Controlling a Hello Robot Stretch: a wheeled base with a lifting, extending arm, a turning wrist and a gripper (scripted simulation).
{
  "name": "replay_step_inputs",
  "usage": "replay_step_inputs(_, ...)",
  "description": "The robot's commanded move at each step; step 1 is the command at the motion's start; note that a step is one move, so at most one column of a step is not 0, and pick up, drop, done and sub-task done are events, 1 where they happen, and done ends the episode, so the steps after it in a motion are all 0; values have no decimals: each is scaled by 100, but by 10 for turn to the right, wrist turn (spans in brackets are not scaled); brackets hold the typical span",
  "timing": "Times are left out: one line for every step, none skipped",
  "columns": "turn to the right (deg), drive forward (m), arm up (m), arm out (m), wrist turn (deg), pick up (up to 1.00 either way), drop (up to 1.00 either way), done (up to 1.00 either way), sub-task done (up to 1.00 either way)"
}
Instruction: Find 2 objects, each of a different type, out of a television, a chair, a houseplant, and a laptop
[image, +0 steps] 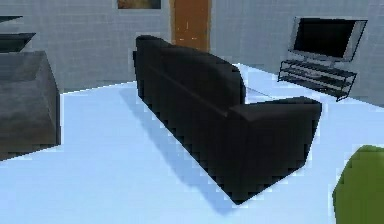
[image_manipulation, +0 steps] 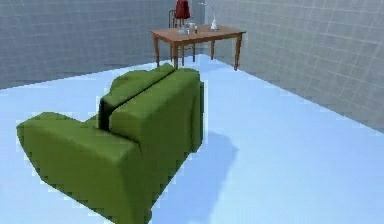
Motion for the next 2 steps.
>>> replay_step_inputs(0,10,0,0,0,0,0,0,0)
replay_step_inputs(270,0,0,0,0,0,0,0,0)
